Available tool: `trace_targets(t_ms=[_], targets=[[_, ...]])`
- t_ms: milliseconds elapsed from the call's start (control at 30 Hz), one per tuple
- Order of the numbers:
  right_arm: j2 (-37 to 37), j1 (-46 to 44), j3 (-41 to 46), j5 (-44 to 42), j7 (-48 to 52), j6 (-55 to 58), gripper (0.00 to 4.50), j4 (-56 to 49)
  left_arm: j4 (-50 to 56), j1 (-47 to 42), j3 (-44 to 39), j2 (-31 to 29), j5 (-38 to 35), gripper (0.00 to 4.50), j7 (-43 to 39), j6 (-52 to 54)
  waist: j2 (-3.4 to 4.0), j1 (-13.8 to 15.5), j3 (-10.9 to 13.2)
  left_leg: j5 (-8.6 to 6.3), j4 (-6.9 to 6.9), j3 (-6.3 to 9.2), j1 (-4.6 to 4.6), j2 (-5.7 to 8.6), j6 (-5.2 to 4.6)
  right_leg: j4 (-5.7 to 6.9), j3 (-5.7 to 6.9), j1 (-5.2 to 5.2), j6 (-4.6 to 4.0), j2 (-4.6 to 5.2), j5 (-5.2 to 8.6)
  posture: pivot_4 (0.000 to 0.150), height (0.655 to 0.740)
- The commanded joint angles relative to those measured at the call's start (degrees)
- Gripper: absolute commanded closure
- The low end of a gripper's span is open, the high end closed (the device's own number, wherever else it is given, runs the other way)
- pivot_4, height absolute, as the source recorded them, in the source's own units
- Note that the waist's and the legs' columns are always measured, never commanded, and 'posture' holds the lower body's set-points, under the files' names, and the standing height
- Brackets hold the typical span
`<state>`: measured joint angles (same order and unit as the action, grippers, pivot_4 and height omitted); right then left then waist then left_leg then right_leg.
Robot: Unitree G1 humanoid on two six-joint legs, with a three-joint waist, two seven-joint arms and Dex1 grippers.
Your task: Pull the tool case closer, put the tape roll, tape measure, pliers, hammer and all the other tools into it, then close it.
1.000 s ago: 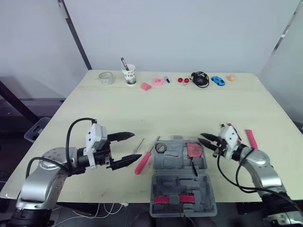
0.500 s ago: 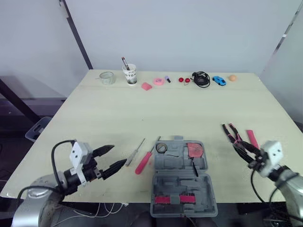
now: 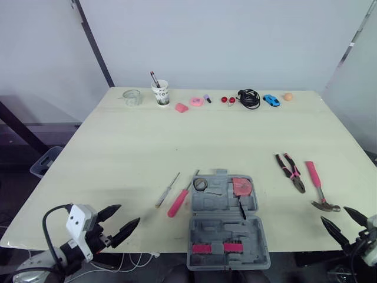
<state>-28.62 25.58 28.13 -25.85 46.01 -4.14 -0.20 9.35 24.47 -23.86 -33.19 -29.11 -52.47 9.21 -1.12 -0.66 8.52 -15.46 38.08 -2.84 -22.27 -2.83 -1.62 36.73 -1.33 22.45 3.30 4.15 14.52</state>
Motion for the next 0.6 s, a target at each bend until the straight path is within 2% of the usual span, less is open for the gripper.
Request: trace_targets(t_ms=[33, 433, 600], targets=[[0.13, 1.02, 2.56, -1.52, 0.58, -1.59, 0.09, -0.03, 0.66, 0.66, -1.55, 0.15, -0.06, 0.00, 0.30, -1.51, 0.01, 0.00, -0.04, 0.00, 0.00, 0.01, -0.07, -0.02, 0.00, 0.00, 0.00, 0.06, -0.01, 0.04, 0.00, 0.150, 0.7400], [-0.78, 1.69, 3.88, -2.52, 1.63, -1.76, 0.09, 1.97, 1.31, 0.97, -0.90, 0.80, 0.14, 0.00, 1.03, -1.86, 0.07, 0.04, -0.09, 0.00, 0.01, 0.05, -0.43, -0.01, -0.01, -0.07, 0.09, 0.36, -0.03, 0.00, 0.00, 0.150, 0.7400], [-2.24, 1.32, 3.24, -3.25, 2.46, -0.26, 0.09, -1.70, 3.56, -0.47, 0.08, 0.38, -0.22, 0.00, 1.64, -0.54, 0.09, 0.06, -0.08, 0.01, 0.01, 0.05, -0.43, 0.00, -0.01, -0.07, 0.11, 0.35, -0.03, -0.10, 0.01, 0.150, 0.7400]])
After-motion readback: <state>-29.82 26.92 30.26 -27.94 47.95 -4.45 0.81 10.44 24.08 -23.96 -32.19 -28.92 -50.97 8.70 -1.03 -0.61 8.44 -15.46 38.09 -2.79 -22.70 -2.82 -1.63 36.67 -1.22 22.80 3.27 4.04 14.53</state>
